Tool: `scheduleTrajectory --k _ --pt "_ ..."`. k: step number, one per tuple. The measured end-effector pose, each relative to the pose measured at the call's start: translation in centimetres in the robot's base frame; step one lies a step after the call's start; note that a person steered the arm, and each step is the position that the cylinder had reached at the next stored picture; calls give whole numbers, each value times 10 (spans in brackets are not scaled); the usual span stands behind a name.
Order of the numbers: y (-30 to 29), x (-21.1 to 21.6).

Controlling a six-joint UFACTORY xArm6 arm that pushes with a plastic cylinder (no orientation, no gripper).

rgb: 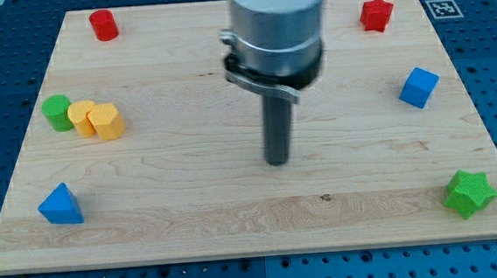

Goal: Push the green star towards the center

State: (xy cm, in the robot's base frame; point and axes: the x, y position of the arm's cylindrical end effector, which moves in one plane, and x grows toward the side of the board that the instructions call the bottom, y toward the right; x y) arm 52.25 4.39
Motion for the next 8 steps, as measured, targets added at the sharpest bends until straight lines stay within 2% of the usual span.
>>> scheduleTrajectory --k 1,4,5,6,8 --pt "50 13" --pt "219 15" --pt "275 36" --pt "300 77" --pt "281 94"
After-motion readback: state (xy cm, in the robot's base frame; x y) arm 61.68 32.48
